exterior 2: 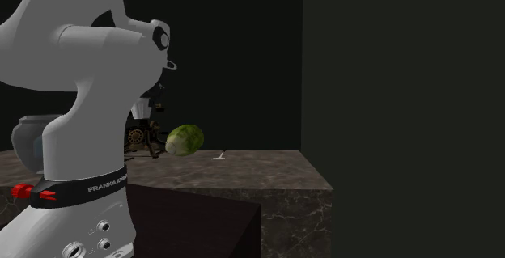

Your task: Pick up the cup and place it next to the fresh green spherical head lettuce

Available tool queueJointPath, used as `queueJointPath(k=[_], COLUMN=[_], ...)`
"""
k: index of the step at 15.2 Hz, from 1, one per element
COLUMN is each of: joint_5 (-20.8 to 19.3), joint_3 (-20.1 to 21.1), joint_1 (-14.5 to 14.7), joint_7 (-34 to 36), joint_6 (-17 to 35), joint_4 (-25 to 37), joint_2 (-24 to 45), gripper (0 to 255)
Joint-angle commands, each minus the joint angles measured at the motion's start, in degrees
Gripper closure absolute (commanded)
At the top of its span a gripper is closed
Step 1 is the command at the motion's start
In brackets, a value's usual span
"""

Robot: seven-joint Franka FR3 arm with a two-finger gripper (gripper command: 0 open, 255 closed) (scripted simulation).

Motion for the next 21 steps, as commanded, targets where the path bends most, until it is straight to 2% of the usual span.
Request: queueJointPath(k=[1, 21], joint_5=[0.2, 2.2], joint_3=[0.1, 0.6], joint_1=[0.1, 0.4], joint_7=[-0.2, -3.5], joint_6=[1.5, 15.9], joint_4=[-0.9, -6.5], joint_2=[0.6, 9.5], gripper=[255, 255])
